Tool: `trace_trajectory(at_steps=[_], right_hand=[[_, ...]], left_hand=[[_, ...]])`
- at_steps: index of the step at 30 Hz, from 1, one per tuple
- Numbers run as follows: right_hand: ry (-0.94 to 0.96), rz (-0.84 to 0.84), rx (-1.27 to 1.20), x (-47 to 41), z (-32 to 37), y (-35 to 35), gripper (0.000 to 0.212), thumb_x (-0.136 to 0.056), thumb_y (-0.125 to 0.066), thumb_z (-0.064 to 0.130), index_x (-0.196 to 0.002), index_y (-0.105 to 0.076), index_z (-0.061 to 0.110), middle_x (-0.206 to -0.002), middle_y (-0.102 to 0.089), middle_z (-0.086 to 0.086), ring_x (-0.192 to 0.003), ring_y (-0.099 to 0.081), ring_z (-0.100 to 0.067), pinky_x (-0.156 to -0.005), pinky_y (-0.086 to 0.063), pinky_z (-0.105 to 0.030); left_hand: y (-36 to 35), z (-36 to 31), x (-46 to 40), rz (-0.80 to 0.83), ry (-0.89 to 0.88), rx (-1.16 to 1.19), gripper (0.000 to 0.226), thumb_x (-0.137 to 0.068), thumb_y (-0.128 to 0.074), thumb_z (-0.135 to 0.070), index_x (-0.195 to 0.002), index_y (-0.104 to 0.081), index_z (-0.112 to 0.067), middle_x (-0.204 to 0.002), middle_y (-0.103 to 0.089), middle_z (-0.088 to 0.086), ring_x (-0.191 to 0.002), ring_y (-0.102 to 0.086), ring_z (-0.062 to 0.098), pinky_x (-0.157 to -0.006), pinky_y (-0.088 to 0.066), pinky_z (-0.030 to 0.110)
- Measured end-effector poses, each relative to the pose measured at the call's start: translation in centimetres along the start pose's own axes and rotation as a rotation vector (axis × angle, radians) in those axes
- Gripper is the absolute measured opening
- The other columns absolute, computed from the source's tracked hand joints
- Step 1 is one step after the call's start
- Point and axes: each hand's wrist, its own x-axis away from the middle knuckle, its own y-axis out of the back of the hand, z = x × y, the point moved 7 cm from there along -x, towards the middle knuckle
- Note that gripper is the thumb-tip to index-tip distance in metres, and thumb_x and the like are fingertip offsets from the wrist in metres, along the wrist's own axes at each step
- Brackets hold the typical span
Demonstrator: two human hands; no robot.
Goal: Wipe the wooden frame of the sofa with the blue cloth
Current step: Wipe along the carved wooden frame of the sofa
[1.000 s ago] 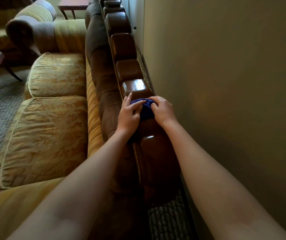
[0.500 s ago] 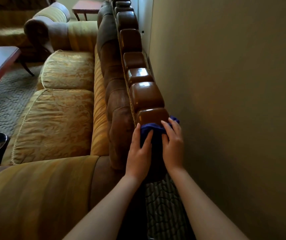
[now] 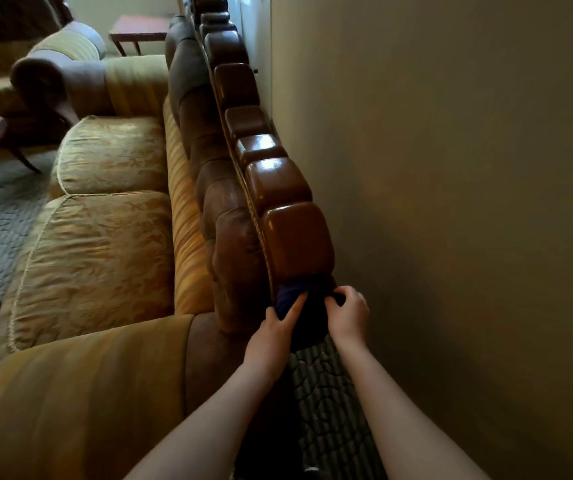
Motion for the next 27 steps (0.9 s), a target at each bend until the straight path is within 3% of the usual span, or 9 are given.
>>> trace_trajectory(at_steps=[7,10,13,16,19,24,27], right_hand=[[-0.207,0.074,0.03,2.7,1.6,-5.1,0.034,-0.095,-0.049,0.026,-0.123,-0.055,0.006,-0.123,-0.058,-0.013,-0.112,-0.057,-0.029,-0.094,-0.047,-0.038],[-0.221,0.037,0.017,5.1,3.6,-8.1,0.03,-0.096,-0.05,0.025,-0.119,-0.056,0.007,-0.124,-0.054,-0.014,-0.105,-0.059,-0.029,-0.088,-0.047,-0.034],[-0.025,0.095,0.106,7.2,7.9,-12.2,0.026,-0.094,-0.052,0.025,-0.112,-0.06,0.008,-0.119,-0.054,-0.012,-0.098,-0.059,-0.024,-0.088,-0.049,-0.031],[0.219,0.21,0.089,9.6,14.5,-17.8,0.027,-0.094,-0.052,0.022,-0.114,-0.061,0.007,-0.114,-0.057,-0.009,-0.103,-0.057,-0.022,-0.09,-0.047,-0.029],[0.402,0.349,0.097,12.2,20.8,-22.8,0.024,-0.092,-0.054,0.021,-0.112,-0.063,0.01,-0.111,-0.062,-0.007,-0.103,-0.058,-0.02,-0.085,-0.046,-0.027],[0.601,0.585,0.103,16.1,27.7,-28.4,0.025,-0.092,-0.058,0.019,-0.115,-0.063,0.012,-0.108,-0.064,-0.005,-0.097,-0.059,-0.015,-0.081,-0.052,-0.025],[0.703,0.679,0.145,18.4,30.4,-31.4,0.02,-0.091,-0.06,0.022,-0.109,-0.066,0.016,-0.095,-0.062,0.002,-0.083,-0.054,-0.007,-0.058,-0.042,-0.007]], left_hand=[[2.9,3.7,-0.3,0.057,-0.259,-0.24,0.082,-0.098,-0.038,-0.019,-0.136,0.026,-0.054,-0.116,-0.043,0.012,-0.087,-0.057,0.027,-0.076,-0.054,0.037],[5.1,8.8,-0.3,0.072,-0.185,-0.286,0.072,-0.099,-0.038,-0.02,-0.147,0.011,-0.042,-0.115,-0.047,0.012,-0.086,-0.058,0.024,-0.07,-0.052,0.032],[6.8,15.4,0.6,0.16,0.014,-0.186,0.071,-0.098,-0.044,-0.023,-0.15,0.003,-0.038,-0.112,-0.054,0.009,-0.084,-0.057,0.017,-0.067,-0.05,0.029],[9.1,21.2,2.2,0.157,0.172,0.054,0.084,-0.094,-0.052,-0.021,-0.148,0.01,-0.038,-0.107,-0.058,0.007,-0.079,-0.061,0.016,-0.066,-0.053,0.028],[12.2,26.8,4.4,0.065,0.26,0.304,0.09,-0.087,-0.06,-0.024,-0.148,0.006,-0.036,-0.116,-0.059,0.008,-0.089,-0.064,0.021,-0.075,-0.054,0.033],[17.2,33.7,8.2,-0.131,0.402,0.566,0.058,-0.081,-0.071,-0.034,-0.127,-0.036,-0.024,-0.116,-0.058,0.001,-0.101,-0.059,0.016,-0.084,-0.052,0.034],[20.2,36.2,10.5,-0.305,0.416,0.553,0.072,-0.074,-0.079,-0.028,-0.132,-0.037,-0.018,-0.126,-0.05,0.003,-0.113,-0.051,0.017,-0.089,-0.047,0.033]])
